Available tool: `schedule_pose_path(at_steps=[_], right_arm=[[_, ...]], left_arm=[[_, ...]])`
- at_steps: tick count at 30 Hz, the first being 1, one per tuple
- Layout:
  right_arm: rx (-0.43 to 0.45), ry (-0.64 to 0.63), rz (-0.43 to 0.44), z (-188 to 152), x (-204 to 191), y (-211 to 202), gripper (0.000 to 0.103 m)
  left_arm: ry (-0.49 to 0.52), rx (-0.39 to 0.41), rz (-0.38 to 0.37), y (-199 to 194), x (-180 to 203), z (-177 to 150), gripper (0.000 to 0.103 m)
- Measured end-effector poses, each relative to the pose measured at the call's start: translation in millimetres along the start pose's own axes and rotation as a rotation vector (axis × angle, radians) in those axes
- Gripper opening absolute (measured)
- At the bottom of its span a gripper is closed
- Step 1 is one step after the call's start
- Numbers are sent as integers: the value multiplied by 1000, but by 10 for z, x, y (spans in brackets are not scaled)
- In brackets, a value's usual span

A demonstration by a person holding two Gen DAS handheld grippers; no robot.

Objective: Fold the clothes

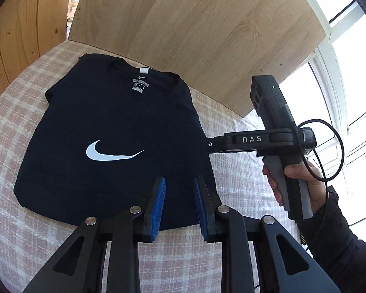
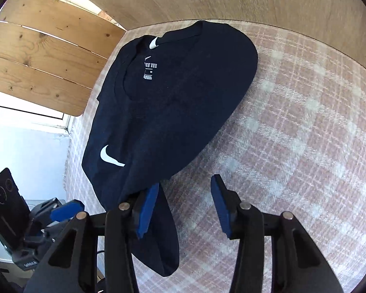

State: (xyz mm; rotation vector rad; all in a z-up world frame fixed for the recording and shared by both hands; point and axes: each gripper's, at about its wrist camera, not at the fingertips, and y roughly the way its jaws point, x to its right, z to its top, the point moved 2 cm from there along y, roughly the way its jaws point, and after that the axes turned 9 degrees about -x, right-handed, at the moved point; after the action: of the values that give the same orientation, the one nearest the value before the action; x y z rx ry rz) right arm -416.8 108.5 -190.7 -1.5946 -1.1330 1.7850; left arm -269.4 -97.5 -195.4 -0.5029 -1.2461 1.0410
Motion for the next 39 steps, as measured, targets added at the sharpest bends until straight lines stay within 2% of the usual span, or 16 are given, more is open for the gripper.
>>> schedule_pose_path(at_steps=[3, 5, 8, 10, 12, 15, 21, 26, 28, 32, 35, 37, 39], right_arm=[[7, -31, 2, 51, -175, -10, 45], [0, -53, -9, 126, -272, -20, 45], [-34, -69, -8, 291, -320, -7, 45], [-55, -76, 12, 353, -343, 25, 45], [-71, -77, 23, 405, -348, 46, 45], [-77, -69, 47, 424, -288, 16, 45], [2, 40, 109, 408, 111, -182, 45], [28, 144, 199, 467, 377, -157, 45], [35, 162, 264, 522, 379, -120, 45], [62, 159, 322, 647, 257, -93, 47], [77, 167, 417, 691, 169, -145, 54], [80, 176, 416, 718, 135, -177, 59], [83, 181, 369, 746, 113, -210, 59]], left_arm=[[35, -4, -11, 62, 123, -25, 23], [59, 7, -45, 20, 208, -39, 25], [135, 29, -86, -24, 408, -15, 35], [172, 11, -40, 71, 470, 44, 36], [149, -12, 37, 211, 350, 123, 35], [98, -23, 138, 344, 105, 233, 26], [13, 26, 170, 202, -260, 392, 27], [0, 30, 140, 154, -376, 422, 28], [15, 27, 145, 166, -360, 418, 28], [34, 26, 146, 171, -350, 399, 29], [33, 23, 120, 173, -360, 392, 29], [36, 21, 104, 175, -351, 378, 29], [51, 15, 84, 187, -312, 351, 30]])
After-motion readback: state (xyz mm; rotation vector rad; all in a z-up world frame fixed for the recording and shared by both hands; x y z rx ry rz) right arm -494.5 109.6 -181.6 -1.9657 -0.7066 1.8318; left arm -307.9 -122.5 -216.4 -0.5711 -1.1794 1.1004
